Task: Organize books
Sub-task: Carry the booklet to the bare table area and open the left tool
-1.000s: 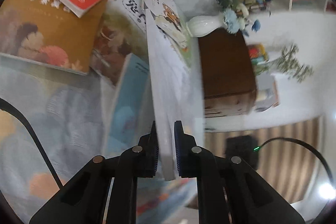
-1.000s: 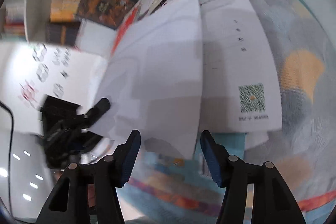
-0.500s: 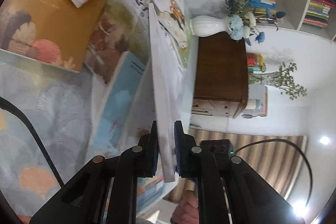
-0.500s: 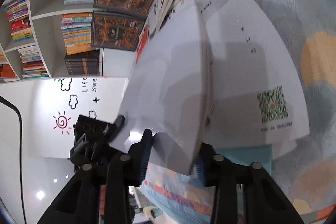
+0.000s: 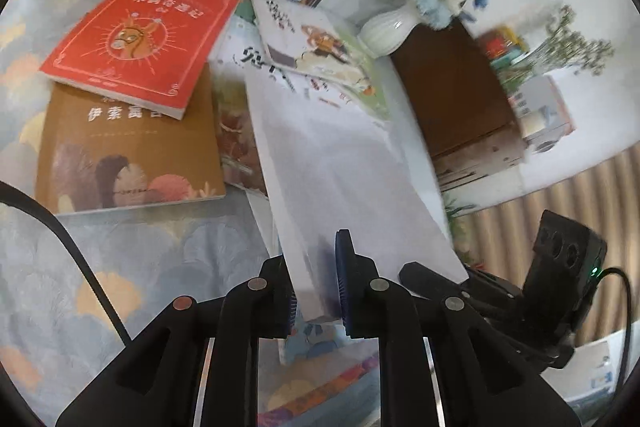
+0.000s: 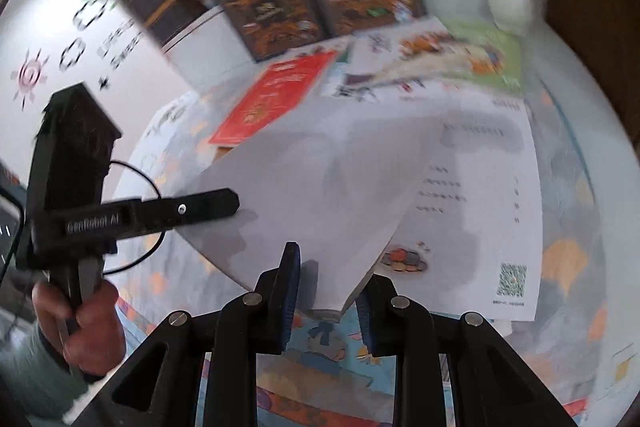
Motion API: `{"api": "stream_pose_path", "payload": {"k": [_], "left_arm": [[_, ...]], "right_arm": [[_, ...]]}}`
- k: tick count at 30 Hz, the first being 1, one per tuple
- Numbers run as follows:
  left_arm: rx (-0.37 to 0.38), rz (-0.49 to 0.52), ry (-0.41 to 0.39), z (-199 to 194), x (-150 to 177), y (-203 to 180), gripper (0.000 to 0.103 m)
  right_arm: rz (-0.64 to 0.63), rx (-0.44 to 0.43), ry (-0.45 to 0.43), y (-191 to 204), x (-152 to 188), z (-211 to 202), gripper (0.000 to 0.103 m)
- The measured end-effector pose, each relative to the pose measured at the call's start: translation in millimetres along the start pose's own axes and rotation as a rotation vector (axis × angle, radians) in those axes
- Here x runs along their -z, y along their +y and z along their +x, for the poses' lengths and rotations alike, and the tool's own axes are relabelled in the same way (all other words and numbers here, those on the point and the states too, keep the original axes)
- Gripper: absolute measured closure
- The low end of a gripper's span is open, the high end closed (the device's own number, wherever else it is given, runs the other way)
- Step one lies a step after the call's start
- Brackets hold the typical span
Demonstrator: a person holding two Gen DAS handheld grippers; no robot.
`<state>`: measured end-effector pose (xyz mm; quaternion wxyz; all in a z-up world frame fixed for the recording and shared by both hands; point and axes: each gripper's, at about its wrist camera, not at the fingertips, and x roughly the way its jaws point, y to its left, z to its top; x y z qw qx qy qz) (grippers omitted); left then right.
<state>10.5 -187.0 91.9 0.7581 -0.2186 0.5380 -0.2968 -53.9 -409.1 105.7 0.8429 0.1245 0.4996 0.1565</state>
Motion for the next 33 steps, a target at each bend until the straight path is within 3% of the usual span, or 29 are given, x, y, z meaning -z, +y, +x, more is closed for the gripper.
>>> {"api": "stream_pose_path", "payload": {"k": [6, 11, 21, 26, 33], "left_arm": [[0.039, 0.039, -0.073, -49.9, 4.0, 13.0, 0.089], [0.028, 0.045, -0.16, -100.1, -8.0, 41.3, 0.089], [-0.107, 0.0, -0.31, -194.7, -49.2, 148.4, 0.089], [-0.144, -0.019, -0.338, -213.5, -67.2, 192.3, 0.088], [-0.147, -0.043, -0.342, -210.8, -101.1, 246.0, 0.088]], "right_arm": [[-0.141, 0.054, -0.04, 63.1, -7.6, -10.7, 0.078], [-0.18, 0.025, -0.072, 115.9, -30.9, 0.4, 0.078], [-0.263, -0.087, -0.07, 242.1, -86.2, 93.5, 0.078], [-0.313, -0.083, -0.049, 293.3, -111.8, 140.1, 0.078], [-0.326, -0.056, -0.015, 315.2, -141.3, 189.6, 0.078]]}}
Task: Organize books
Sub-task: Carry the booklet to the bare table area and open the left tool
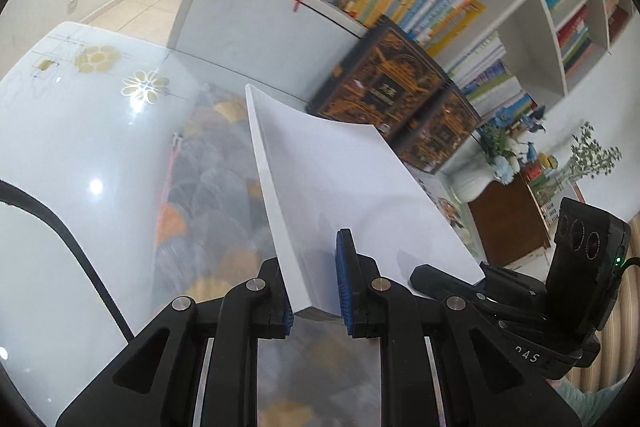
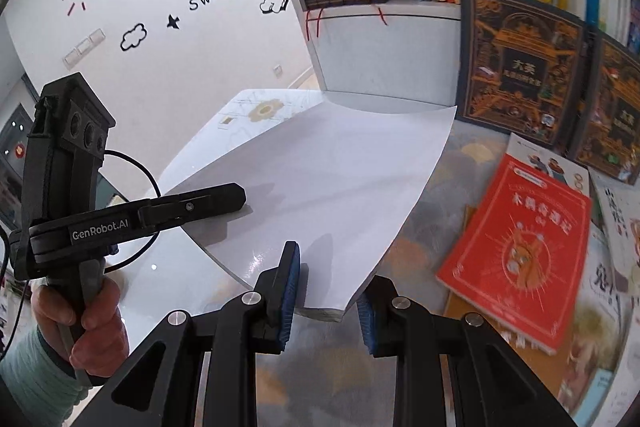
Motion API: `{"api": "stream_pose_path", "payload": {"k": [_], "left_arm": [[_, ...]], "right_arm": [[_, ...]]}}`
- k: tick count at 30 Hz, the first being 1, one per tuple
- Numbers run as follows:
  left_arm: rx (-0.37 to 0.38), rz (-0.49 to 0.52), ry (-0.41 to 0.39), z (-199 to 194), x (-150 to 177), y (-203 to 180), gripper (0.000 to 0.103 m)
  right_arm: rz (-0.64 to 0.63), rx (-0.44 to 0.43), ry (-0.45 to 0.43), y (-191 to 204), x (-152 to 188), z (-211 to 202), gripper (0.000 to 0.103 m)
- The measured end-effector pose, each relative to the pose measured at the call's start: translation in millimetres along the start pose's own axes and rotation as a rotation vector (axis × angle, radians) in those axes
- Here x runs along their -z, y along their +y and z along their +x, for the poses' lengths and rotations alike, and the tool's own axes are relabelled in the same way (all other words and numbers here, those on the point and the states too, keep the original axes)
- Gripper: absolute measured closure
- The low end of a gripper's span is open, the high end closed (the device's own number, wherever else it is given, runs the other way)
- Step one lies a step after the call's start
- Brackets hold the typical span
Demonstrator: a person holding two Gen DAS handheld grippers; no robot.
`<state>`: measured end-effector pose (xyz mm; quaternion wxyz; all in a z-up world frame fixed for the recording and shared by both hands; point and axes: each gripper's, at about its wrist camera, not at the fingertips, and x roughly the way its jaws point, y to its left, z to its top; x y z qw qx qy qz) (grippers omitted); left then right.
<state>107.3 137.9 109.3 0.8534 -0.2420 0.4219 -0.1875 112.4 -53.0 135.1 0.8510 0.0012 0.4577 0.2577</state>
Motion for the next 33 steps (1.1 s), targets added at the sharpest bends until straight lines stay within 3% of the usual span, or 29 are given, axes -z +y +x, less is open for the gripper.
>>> {"api": "stream_pose_path", "payload": {"k": [7, 17, 24, 27, 30, 33], "left_arm": [[-0.031, -0.018, 0.017, 34.2, -18.5, 35.5, 0.088], [-0.084, -0.062, 0.019, 55.5, -21.9, 73.1, 0.087], [-0.107, -0.088, 0.074, 59.5, -4.8, 76.8, 0.082], [-0.158, -0.066, 0.098, 56.9, 6.9, 76.1, 0.076], [-0.247, -0.065, 0.134, 50.2, 23.7, 84.5, 0.078], [-0.282, -0.086, 0.142, 36.5, 35.9, 91.1, 0.078]], "right_arm": [[0.017, 0.045, 0.04, -7.0, -21.6, 50.8, 0.076], [0.06, 0.027, 0.09, -14.1, -31.7, 103.6, 0.075], [0.15, -0.006, 0.146, -23.4, -17.5, 113.6, 0.074], [0.186, -0.026, 0.186, -29.1, -9.3, 115.2, 0.071], [0.203, -0.041, 0.238, -30.4, 6.9, 116.0, 0.064], [0.197, -0.029, 0.287, -27.5, 28.3, 111.1, 0.063]]}}
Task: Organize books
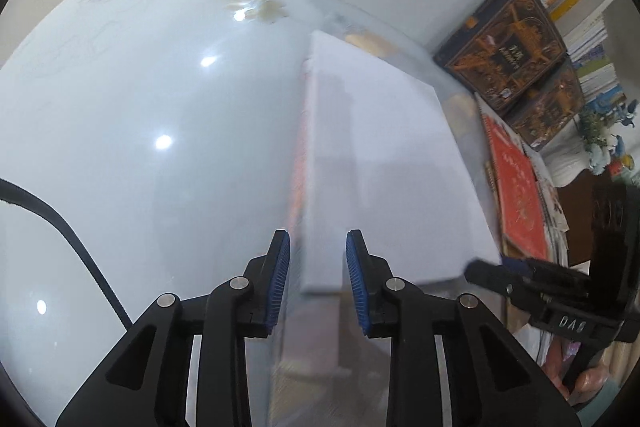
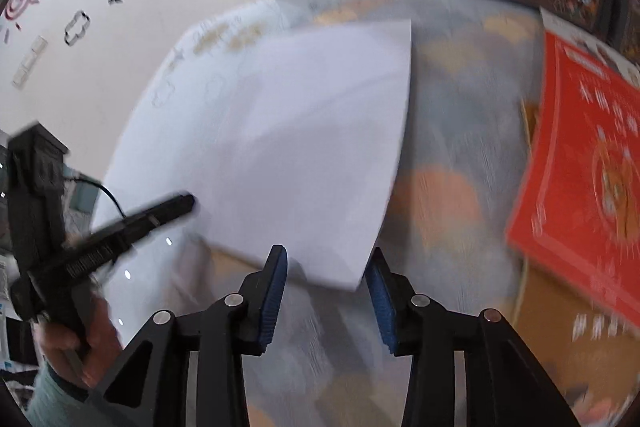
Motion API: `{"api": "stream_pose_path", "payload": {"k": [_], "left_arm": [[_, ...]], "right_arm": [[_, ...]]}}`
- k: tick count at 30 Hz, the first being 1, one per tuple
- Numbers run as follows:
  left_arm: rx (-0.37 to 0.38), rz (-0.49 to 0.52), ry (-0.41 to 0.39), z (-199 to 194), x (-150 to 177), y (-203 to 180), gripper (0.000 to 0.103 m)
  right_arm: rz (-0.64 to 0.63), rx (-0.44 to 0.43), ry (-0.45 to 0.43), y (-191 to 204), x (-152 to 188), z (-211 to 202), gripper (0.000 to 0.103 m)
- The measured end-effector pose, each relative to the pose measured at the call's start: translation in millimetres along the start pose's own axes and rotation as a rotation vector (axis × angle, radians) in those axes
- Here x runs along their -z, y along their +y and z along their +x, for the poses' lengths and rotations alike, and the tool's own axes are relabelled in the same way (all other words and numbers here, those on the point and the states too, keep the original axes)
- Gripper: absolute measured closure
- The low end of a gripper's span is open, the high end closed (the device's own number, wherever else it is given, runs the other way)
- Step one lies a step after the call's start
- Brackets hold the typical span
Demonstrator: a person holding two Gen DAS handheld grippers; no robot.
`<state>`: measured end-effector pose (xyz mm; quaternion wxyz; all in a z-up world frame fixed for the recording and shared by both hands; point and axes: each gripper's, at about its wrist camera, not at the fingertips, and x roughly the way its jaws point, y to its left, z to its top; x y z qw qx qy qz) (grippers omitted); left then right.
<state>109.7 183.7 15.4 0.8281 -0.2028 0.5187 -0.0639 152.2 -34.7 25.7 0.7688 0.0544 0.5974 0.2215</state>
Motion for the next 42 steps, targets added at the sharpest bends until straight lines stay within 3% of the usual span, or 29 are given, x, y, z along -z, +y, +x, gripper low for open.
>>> {"api": "stream_pose_path", "payload": {"k": [5, 11, 12, 14, 16, 19, 22, 23, 26, 27, 34, 39, 40, 42], "left_arm": [[-0.024, 0.023, -0.01, -20.2, 13.5, -5.6, 0.078], [0.04, 0.149, 0.009, -23.5, 20.4, -62.6, 0.075], [0.057, 0.17, 0.015, -21.8, 21.2, -73.8, 0.075], [0.11, 0.214, 0.044, -12.3, 20.9, -101.7, 0.058], [0.171, 0.251, 0.068, 1.4, 18.2, -130.9, 0.049], [0.266, 0.299, 0.116, 27.2, 11.0, -171.6, 0.046], [0.282, 0.323, 0.148, 58.1, 0.0, -201.8, 0.046], [0.284, 0.32, 0.16, 70.0, -5.1, -209.7, 0.048], [0.295, 0.312, 0.178, 89.8, -12.6, -219.6, 0.048], [0.284, 0.319, 0.183, 94.9, -14.2, -223.5, 0.048], [0.261, 0.328, 0.215, 116.7, -14.3, -235.0, 0.048], [0.299, 0.318, 0.22, 117.3, -15.3, -234.9, 0.048], [0.341, 0.309, 0.258, 119.3, -12.8, -237.0, 0.048], [0.335, 0.32, 0.261, 119.0, -4.9, -241.3, 0.048]], "right_arm": [[-0.023, 0.003, 0.013, -3.5, 42.0, -20.6, 0.063], [-0.017, 0.075, -0.024, -21.4, 79.3, -61.0, 0.063], [-0.007, 0.086, -0.038, -25.5, 82.2, -67.0, 0.058], [0.044, 0.114, -0.088, -41.7, 87.0, -85.4, 0.043], [0.116, 0.14, -0.148, -65.9, 88.1, -105.0, 0.035], [0.248, 0.155, -0.21, -107.8, 83.9, -126.3, 0.034], [0.406, 0.159, -0.258, -158.0, 76.3, -139.3, 0.034], [0.444, 0.152, -0.277, -170.9, 74.1, -141.5, 0.036], [0.501, 0.123, -0.313, -191.5, 62.2, -140.1, 0.066], [0.512, 0.131, -0.303, -196.9, 60.5, -138.3, 0.069], [0.528, 0.153, -0.257, -211.5, 47.1, -107.8, 0.069], [0.439, 0.229, -0.244, -200.4, 36.3, -101.0, 0.068], [0.431, 0.193, -0.237, -199.8, 35.7, -100.0, 0.068], [0.419, 0.142, -0.222, -197.7, 36.4, -97.1, 0.068]]}}
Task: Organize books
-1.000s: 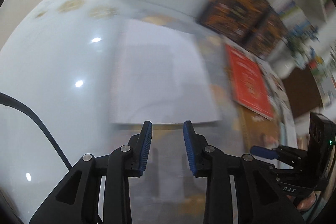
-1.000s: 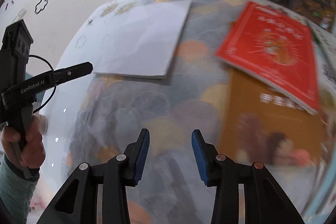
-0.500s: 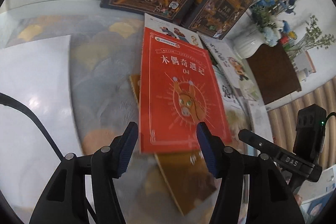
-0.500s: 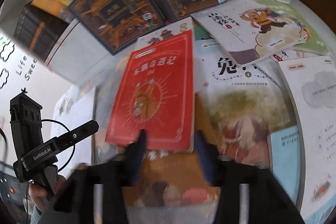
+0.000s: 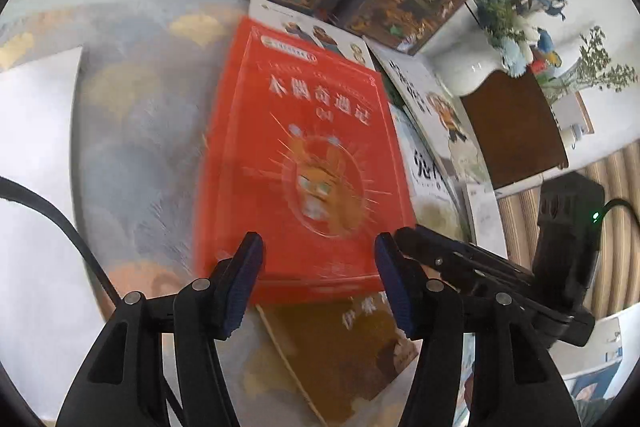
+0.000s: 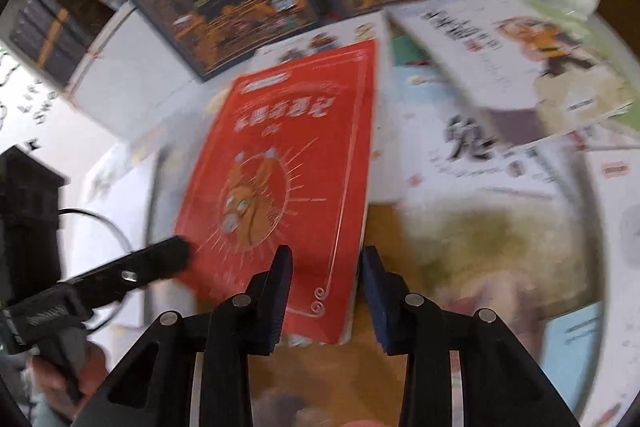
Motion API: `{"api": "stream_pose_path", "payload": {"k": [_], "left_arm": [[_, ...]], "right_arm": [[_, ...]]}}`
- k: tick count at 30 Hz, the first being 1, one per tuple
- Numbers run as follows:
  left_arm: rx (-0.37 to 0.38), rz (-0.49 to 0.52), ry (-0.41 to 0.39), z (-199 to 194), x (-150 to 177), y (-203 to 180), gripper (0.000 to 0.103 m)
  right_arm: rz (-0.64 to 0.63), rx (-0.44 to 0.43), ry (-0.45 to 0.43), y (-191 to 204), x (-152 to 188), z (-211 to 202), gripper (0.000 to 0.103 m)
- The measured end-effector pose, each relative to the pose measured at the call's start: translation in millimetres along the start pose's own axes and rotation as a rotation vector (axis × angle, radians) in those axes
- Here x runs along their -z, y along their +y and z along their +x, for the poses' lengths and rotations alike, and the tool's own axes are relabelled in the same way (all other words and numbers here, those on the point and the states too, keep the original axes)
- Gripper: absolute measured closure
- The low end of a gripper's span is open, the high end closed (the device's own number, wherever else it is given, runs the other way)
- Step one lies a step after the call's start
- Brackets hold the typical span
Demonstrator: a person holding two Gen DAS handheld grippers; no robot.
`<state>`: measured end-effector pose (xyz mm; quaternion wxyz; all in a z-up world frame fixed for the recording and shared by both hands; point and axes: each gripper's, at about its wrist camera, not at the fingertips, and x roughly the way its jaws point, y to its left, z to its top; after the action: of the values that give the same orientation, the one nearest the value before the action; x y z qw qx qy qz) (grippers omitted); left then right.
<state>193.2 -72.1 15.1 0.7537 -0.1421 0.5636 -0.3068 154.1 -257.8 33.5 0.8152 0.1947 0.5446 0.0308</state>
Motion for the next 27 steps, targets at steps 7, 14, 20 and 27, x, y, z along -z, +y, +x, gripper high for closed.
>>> {"api": "stream_pose_path", "payload": {"k": [7, 14, 20, 27], "left_arm": [[-0.093, -0.071, -0.159, -33.7, 4.3, 14.3, 0.048], [-0.127, -0.068, -0.038, 0.0, -7.8, 23.7, 0.048], [-0.104, -0.071, -0.031, -15.7, 23.1, 13.5, 0.048], [-0.056, -0.076, 0.05, -37.3, 132.1, -0.8, 0.048]], "right_arm": [[-0.041, 0.067, 0.012, 4.0, 10.1, -2.1, 0.068], [-0.036, 0.079, 0.011, 8.4, 0.3, 6.1, 0.066], [-0.092, 0.088, 0.052, 9.2, 16.2, -2.4, 0.066], [-0.119, 0.075, 0.123, 2.5, 91.8, -36.8, 0.066]]}}
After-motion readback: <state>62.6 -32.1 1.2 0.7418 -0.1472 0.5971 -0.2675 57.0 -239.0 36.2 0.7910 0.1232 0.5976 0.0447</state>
